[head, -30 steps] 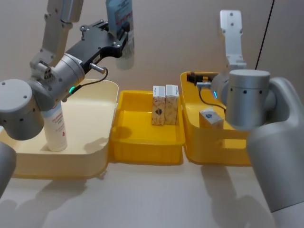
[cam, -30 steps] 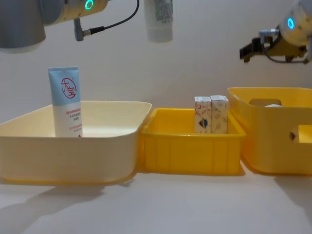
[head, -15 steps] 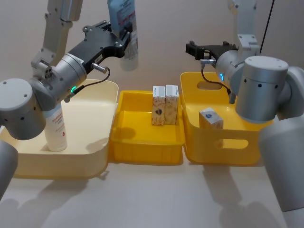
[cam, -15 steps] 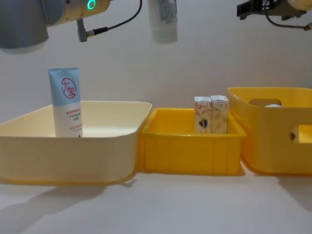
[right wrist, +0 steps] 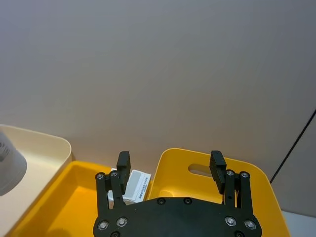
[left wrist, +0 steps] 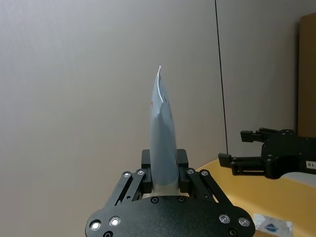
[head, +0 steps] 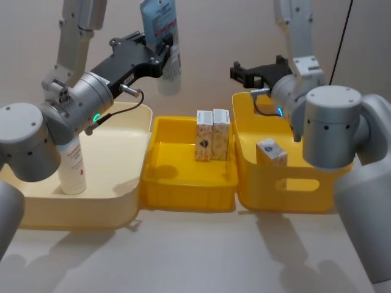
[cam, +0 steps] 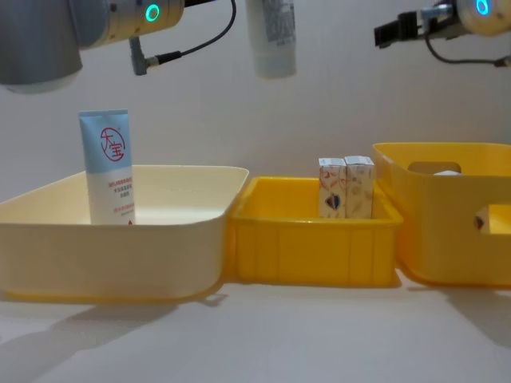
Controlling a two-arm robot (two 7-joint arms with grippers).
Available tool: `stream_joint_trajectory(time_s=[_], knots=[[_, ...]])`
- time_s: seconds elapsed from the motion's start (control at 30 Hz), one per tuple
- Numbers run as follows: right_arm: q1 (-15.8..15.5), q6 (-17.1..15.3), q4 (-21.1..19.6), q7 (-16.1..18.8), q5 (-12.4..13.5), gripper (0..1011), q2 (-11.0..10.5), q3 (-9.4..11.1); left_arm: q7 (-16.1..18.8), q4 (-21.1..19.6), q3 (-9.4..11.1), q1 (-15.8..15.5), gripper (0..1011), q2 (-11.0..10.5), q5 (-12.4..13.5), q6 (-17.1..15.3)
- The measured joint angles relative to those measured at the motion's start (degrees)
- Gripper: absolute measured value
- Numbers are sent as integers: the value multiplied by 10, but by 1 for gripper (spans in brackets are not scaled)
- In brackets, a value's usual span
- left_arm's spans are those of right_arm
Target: Bimanual collaborative sorting of washing and personal care products
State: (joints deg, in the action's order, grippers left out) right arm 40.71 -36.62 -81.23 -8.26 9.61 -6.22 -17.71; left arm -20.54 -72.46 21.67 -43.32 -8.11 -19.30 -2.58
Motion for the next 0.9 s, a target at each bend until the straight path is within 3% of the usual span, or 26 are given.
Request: stream_joint_trajectory(time_s=[0.53,0.9], knots=[[-6,64,18,91,-52,1001,-67,-81,-7,12,6,-5,286,1,-16,-4],[-9,99,8,159,-61,1001,-102,-116,-8,16,9,-7,288,1,-23,-5]])
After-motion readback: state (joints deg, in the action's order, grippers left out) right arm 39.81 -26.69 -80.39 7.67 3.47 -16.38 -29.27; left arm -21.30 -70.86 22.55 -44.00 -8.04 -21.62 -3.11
